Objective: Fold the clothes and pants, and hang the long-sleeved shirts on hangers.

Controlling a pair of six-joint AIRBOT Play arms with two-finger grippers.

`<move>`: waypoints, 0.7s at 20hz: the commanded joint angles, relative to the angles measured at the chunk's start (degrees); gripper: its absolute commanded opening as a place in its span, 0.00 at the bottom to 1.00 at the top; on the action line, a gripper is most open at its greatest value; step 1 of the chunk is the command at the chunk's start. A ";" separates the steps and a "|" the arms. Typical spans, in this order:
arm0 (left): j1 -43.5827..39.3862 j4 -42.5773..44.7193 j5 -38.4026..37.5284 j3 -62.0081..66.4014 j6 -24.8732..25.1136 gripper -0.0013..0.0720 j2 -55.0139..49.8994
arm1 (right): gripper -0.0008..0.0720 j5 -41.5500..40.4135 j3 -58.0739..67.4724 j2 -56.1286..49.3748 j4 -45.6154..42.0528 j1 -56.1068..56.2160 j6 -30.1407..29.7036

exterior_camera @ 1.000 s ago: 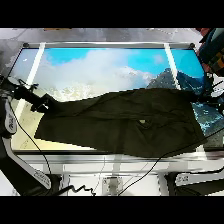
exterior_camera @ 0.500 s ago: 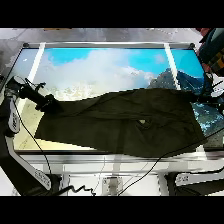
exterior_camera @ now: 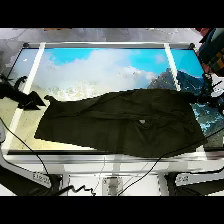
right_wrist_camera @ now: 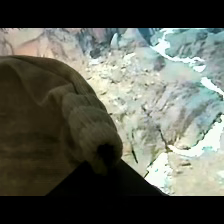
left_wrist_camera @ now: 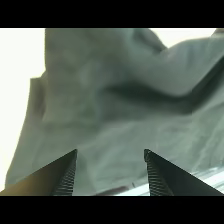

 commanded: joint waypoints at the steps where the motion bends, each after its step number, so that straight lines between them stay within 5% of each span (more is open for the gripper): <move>1: 2.40 0.59 8.59 -9.55 0.68 0.68 3.76 | 0.06 1.73 0.00 -0.04 0.00 0.04 0.00; 5: 0.04 -0.46 22.91 -14.05 2.16 0.68 2.73 | 0.06 2.10 0.00 -0.04 0.02 0.04 0.00; 11: -2.75 3.30 26.40 -14.05 2.16 0.65 -0.42 | 0.06 3.98 0.00 -0.04 0.02 0.04 0.02; 12: -2.93 3.34 25.94 -14.05 2.60 0.56 -0.50 | 0.06 4.15 0.00 -0.04 0.02 0.04 0.02; 14: -3.30 3.39 24.06 -13.99 5.99 0.21 -0.11 | 0.06 4.50 0.00 -0.04 0.02 0.04 0.02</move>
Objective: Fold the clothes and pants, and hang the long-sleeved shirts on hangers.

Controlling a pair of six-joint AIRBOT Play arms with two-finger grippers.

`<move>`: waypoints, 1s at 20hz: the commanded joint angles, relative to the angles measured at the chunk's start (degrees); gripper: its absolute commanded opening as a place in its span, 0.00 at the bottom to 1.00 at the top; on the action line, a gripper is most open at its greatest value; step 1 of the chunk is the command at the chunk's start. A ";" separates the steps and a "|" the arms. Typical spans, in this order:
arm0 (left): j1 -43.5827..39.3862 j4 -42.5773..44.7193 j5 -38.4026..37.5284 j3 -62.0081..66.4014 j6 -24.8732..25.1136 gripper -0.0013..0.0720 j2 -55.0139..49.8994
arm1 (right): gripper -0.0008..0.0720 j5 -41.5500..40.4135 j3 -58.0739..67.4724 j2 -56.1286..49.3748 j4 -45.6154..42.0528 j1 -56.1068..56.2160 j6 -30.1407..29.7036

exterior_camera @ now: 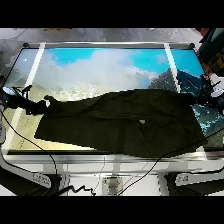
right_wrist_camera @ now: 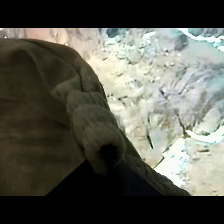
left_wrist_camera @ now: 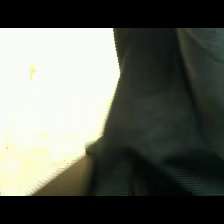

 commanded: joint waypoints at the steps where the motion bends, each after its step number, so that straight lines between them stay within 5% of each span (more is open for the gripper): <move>1: -0.68 0.63 -0.63 -0.11 3.65 0.19 0.44 | 0.06 0.85 0.00 -0.04 0.04 0.04 0.02; 4: -0.31 0.68 -0.63 1.27 4.72 0.05 3.04 | 0.06 1.01 0.00 -0.04 0.04 0.04 0.04; 7: -0.20 0.26 -1.51 3.85 5.70 0.05 6.23 | 0.06 1.44 0.00 -0.02 0.04 0.04 0.04; 12: 0.07 -2.14 -3.82 4.09 18.93 0.05 14.99 | 0.06 0.83 0.07 0.02 0.00 0.04 0.04; 17: 0.46 2.34 -10.95 2.56 14.49 0.04 16.79 | 0.06 1.53 0.04 0.02 0.02 0.04 1.27; 20: 0.61 1.25 -7.65 -2.75 12.44 0.05 15.89 | 0.06 2.27 0.04 0.02 -0.02 0.04 1.31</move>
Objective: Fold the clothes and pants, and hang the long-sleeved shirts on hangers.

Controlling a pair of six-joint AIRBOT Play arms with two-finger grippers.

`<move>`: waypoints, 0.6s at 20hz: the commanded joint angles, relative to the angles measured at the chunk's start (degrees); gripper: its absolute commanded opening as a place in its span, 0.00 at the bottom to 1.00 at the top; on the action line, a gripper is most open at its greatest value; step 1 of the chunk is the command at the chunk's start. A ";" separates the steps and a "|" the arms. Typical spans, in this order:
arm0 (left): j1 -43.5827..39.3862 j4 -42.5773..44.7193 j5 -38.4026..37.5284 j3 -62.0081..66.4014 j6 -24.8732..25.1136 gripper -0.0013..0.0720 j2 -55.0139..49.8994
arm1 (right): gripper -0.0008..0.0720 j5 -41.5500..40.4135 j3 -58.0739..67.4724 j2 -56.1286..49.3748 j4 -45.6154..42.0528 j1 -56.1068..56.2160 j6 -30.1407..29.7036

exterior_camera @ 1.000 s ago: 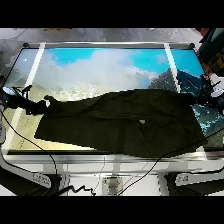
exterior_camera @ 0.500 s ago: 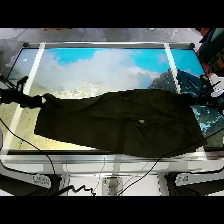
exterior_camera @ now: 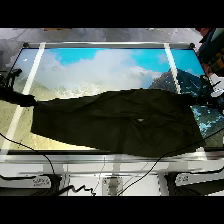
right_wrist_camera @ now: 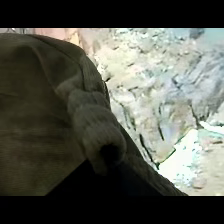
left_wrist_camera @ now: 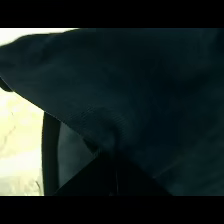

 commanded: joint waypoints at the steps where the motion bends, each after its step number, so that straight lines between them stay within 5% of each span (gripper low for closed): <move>1: 0.11 -0.87 2.93 -4.31 -3.63 0.09 -0.83 | 0.06 0.57 0.04 0.02 0.00 0.04 0.39; 3: 0.11 -5.86 5.27 -4.55 -4.85 0.52 -2.78 | 0.06 0.57 0.04 0.02 0.00 0.04 0.39; 6: -0.26 -10.51 5.18 -4.55 -4.79 0.58 -5.29 | 0.06 0.61 0.04 0.02 0.00 0.04 0.39; 7: -0.39 -10.58 4.83 -4.57 -4.81 0.57 -5.95 | 0.06 0.74 0.04 0.02 0.00 0.04 0.39; 12: -0.90 -11.82 5.88 -3.72 -1.75 0.04 -6.36 | 0.06 0.94 0.00 0.02 0.00 0.04 0.39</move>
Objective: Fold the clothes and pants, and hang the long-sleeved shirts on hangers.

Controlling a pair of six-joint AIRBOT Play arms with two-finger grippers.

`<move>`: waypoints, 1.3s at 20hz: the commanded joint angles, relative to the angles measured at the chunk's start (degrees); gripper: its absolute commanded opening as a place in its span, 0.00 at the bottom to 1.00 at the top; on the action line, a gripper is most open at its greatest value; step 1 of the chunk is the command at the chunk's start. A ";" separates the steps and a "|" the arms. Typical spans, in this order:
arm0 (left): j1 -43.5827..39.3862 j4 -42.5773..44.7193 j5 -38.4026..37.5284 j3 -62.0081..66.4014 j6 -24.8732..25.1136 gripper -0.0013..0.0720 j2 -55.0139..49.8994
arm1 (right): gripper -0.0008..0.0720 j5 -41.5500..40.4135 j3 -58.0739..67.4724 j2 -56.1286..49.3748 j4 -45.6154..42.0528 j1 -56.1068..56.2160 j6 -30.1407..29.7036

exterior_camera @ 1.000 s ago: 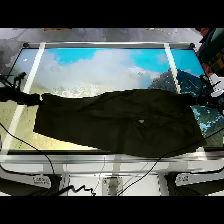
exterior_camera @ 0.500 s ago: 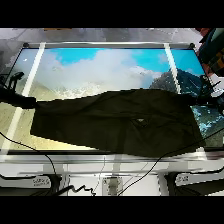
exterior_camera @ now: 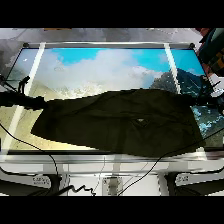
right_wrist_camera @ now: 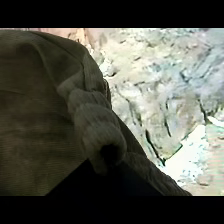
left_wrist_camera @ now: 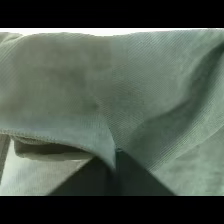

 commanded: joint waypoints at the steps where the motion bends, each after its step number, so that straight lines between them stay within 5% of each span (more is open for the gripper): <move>1: -0.13 -2.32 1.60 1.22 1.64 0.05 -0.46 | 0.06 0.20 0.00 0.02 0.00 0.04 0.00; 6: 0.07 -3.45 2.82 4.70 1.64 0.09 -0.46 | 0.06 0.31 0.00 0.02 0.00 0.04 0.02; 8: 0.11 -3.48 2.71 4.66 1.03 0.64 -0.61 | 0.06 0.52 0.00 0.02 0.00 0.04 0.02; 9: -0.04 -3.50 2.71 4.66 0.98 0.66 -0.61 | 0.06 0.52 0.00 0.02 0.00 0.04 0.02; 15: -0.24 -3.48 2.67 4.66 0.98 0.64 -0.61 | 0.06 1.01 0.00 0.02 0.00 0.04 0.04; 18: -0.28 -3.45 2.45 4.66 0.98 0.14 -0.61 | 0.06 1.25 0.00 0.02 0.00 0.04 0.04; 21: -0.28 -4.87 0.57 4.68 0.98 0.05 -0.59 | 0.06 1.38 0.00 0.02 0.02 0.04 0.07; 26: 3.19 -36.70 0.68 6.58 8.66 0.04 -0.55 | 0.06 -0.66 0.07 0.04 -0.11 -0.04 0.26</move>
